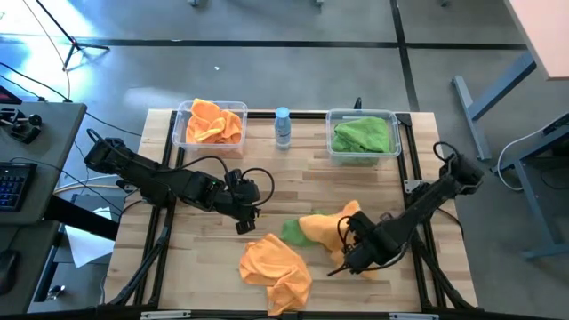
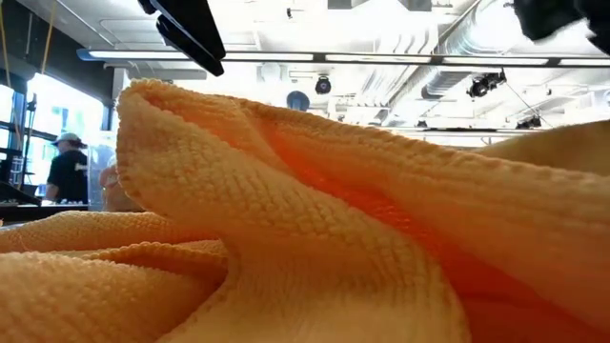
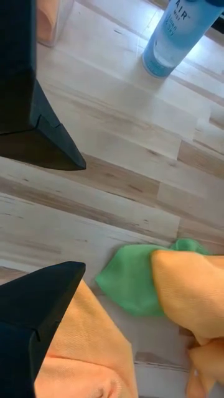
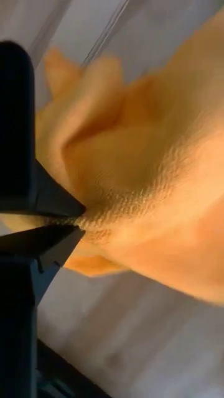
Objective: Sort microfiber towel by color & place in baskets
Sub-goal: Put the orange towel into the left transparent bin
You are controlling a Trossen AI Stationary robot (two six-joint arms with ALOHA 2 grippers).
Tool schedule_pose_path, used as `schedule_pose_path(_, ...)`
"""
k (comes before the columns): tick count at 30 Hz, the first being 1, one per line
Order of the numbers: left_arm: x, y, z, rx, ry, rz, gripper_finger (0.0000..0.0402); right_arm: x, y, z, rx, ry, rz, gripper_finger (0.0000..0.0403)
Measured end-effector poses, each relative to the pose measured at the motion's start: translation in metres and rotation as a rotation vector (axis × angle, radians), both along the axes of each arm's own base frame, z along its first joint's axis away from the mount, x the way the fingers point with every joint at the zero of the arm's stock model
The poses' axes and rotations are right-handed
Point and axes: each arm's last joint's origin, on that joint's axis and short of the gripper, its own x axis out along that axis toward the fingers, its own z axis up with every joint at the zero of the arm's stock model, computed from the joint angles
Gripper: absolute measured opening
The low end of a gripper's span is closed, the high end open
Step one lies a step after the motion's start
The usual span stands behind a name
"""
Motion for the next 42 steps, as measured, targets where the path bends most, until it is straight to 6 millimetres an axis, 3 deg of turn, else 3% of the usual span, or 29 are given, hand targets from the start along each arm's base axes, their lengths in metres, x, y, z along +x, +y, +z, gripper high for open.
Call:
schedule_pose_path(5,0.000,0.000,0.000,0.001,0.000,0.000,0.0241,-0.009,0.005,-0.009,0.012,0.028,-0.055,0.0094)
schedule_pose_path(13,0.000,0.000,0.000,0.035,0.015,-0.047,0.0241,0.002,0.011,0.023,-0.018,-0.111,-0.033,0.0194)
schedule_pose_path(18,-0.001,-0.001,0.000,0.070,0.030,-0.100,0.0241,0.021,0.008,0.046,-0.073,-0.302,-0.003,0.0212)
schedule_pose_path(22,-0.002,-0.006,0.000,0.108,0.042,-0.170,0.0241,0.046,0.007,0.051,-0.039,-0.442,0.158,0.0213)
schedule_pose_path(27,-0.005,-0.012,-0.012,0.105,-0.013,-0.216,0.0241,0.079,-0.005,0.038,-0.025,-0.475,0.261,0.0213)
schedule_pose_path(33,-0.032,-0.006,-0.035,0.025,-0.093,-0.207,0.0241,0.109,-0.027,0.009,0.072,-0.365,0.267,0.0213)
schedule_pose_path(37,-0.051,0.002,-0.039,-0.009,-0.124,-0.172,0.0241,0.131,-0.040,-0.008,0.151,-0.294,0.252,0.0213)
schedule_pose_path(42,-0.065,0.007,-0.039,-0.031,-0.154,-0.157,0.0241,0.154,-0.055,-0.026,0.127,-0.192,0.227,0.0213)
